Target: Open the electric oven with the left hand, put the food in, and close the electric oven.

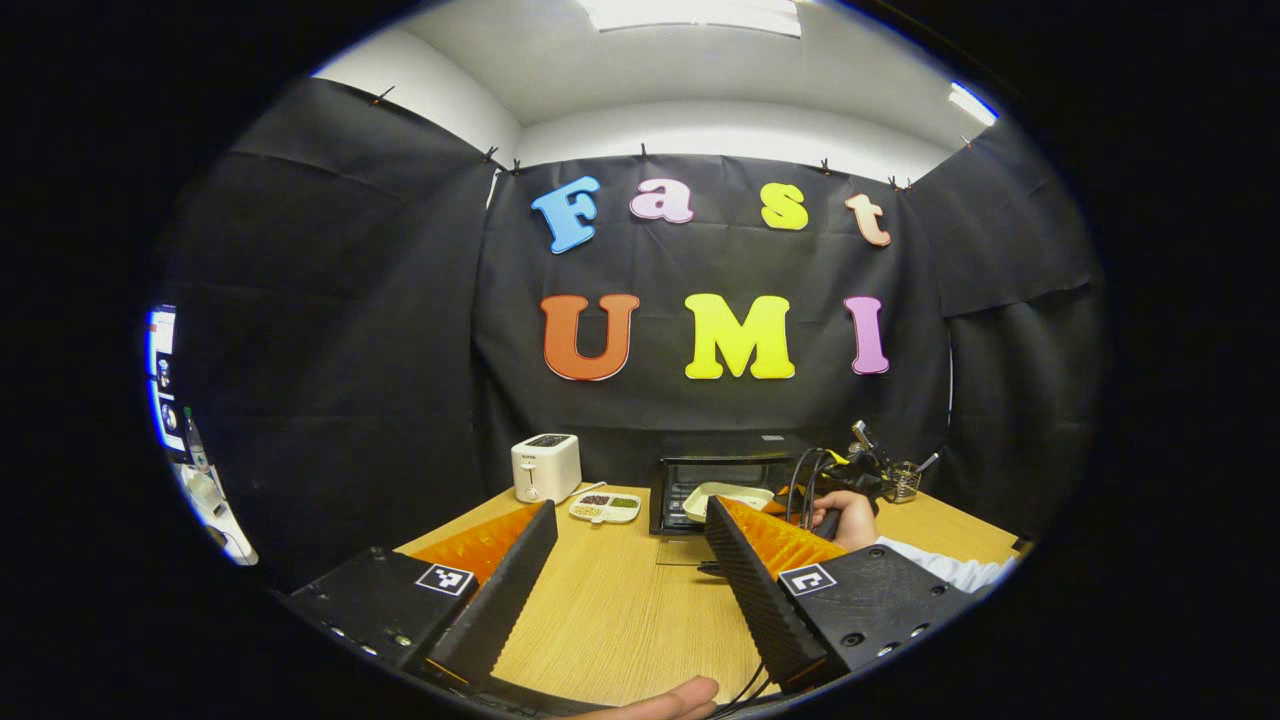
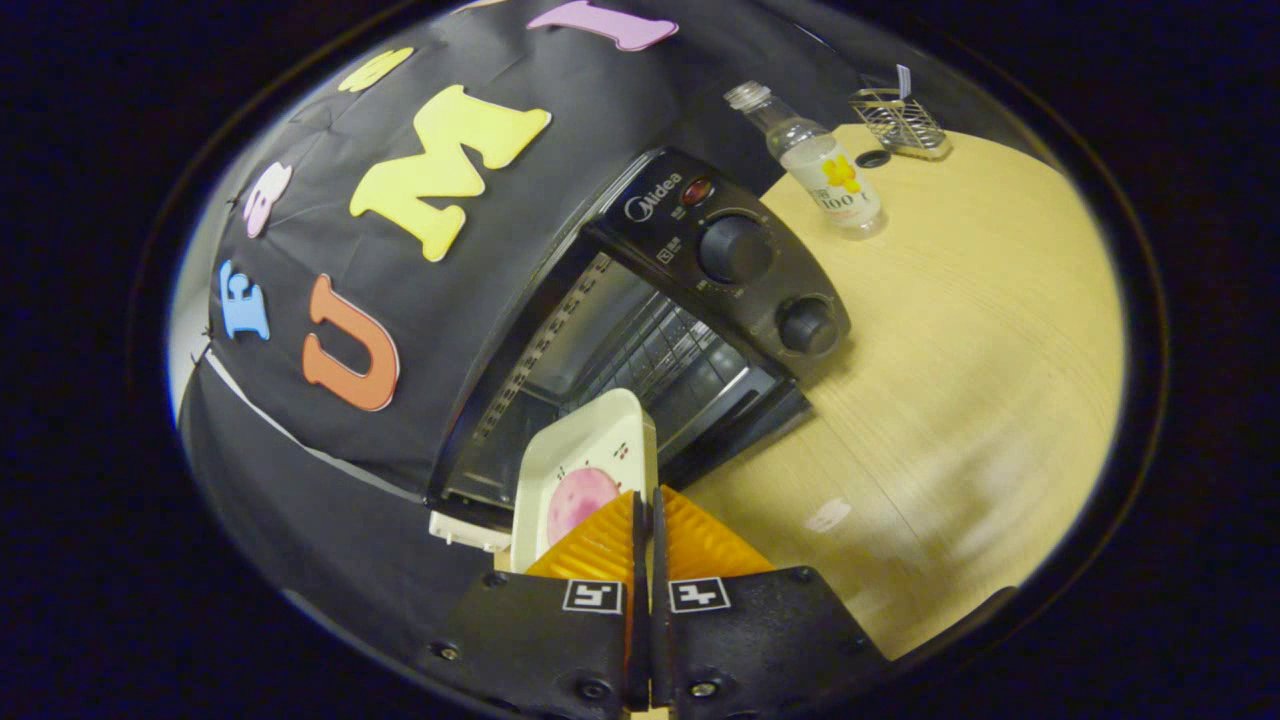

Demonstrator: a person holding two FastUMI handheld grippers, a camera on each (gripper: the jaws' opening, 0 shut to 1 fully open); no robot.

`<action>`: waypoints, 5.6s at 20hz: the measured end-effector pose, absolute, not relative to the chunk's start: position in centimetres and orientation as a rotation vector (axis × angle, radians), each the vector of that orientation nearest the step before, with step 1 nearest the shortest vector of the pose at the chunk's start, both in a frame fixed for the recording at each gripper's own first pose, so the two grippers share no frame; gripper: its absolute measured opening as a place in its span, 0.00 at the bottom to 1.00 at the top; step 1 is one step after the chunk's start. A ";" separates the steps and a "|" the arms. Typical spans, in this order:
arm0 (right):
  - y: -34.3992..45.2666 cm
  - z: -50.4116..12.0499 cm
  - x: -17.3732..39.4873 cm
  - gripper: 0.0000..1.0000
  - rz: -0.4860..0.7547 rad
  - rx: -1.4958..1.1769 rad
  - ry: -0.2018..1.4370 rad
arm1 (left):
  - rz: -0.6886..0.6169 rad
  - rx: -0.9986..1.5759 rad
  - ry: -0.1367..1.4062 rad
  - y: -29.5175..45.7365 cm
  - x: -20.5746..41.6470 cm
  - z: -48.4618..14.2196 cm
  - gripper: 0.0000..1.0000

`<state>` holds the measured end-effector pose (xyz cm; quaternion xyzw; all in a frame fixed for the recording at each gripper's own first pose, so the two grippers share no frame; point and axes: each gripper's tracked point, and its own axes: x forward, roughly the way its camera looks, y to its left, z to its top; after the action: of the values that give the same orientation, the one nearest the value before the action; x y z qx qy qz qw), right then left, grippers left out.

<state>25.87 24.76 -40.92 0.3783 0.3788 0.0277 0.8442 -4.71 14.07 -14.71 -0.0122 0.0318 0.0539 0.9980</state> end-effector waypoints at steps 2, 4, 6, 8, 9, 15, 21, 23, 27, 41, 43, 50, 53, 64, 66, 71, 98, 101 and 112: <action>24.8 -41.2 28.4 0.04 0.047 0.773 0.742 | 0.122 -0.019 0.061 14.7 -4.2 -14.7 0.95; 24.4 -41.3 30.7 0.05 0.032 0.722 0.683 | 0.127 -0.017 0.057 15.1 -3.5 -14.6 0.95; 24.4 -41.1 32.6 0.04 0.024 0.694 0.641 | 0.131 -0.021 0.053 15.7 -2.8 -14.4 0.95; 24.7 -41.9 33.9 0.05 0.023 0.676 0.649 | 0.128 -0.020 0.053 15.6 -2.2 -14.5 0.95; 24.8 -42.5 34.4 0.05 0.012 0.663 0.659 | 0.128 -0.022 0.050 15.7 -1.9 -14.6 0.95; 23.8 -43.7 35.9 0.05 -0.020 0.518 0.617 | 0.134 -0.049 0.085 16.4 -1.2 -16.3 0.95; 24.1 -41.9 31.4 0.35 0.090 0.434 0.593 | 0.129 -0.058 0.095 16.3 -2.1 -16.1 0.95; 23.7 -41.3 29.4 0.45 0.106 0.408 0.594 | 0.130 -0.054 0.098 16.1 -2.4 -15.9 0.95; 22.7 -38.2 25.1 0.66 0.160 0.381 0.579 | 0.104 -0.062 0.099 14.7 -3.4 -15.2 0.95; 12.6 -20.9 13.7 0.96 0.260 0.191 0.301 | 0.039 -0.072 0.175 10.3 -2.4 -16.4 0.95; 9.9 -18.5 12.8 1.00 0.243 0.161 0.250 | 0.037 -0.076 0.191 9.7 -0.9 -17.4 0.95; 2.1 -12.1 10.4 1.00 0.158 0.058 0.065 | -0.073 -0.101 0.353 3.9 5.1 -24.9 0.95; -0.1 -10.7 9.7 1.00 0.126 0.058 0.020 | -0.103 -0.096 0.429 1.6 7.3 -28.3 0.95; -5.3 -11.0 8.9 0.96 0.091 0.002 -0.024 | -0.113 -0.030 0.686 -2.6 12.8 -41.1 0.96; -5.7 -11.2 9.5 0.96 0.096 0.004 -0.024 | -0.090 -0.018 0.692 -2.4 13.7 -41.6 0.96; -6.5 -12.6 10.3 1.00 0.097 -0.005 0.006 | -0.075 -0.013 0.722 -2.1 14.7 -43.1 0.96; -7.0 -14.8 11.6 1.00 0.085 -0.058 0.025 | -0.078 0.015 0.502 -1.4 23.0 -31.7 0.98; -6.9 -15.0 11.5 1.00 0.091 -0.045 0.041 | -0.087 -0.011 0.508 -1.4 24.9 -32.1 0.98; -7.2 -15.9 10.7 0.96 0.079 -0.042 0.078 | -0.066 -0.054 0.329 -0.3 26.6 -27.9 0.98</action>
<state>10.72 -7.17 -15.92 -0.0211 0.0387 0.0393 0.9983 26.59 -0.29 -27.90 -0.0268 0.1638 -0.0329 0.9856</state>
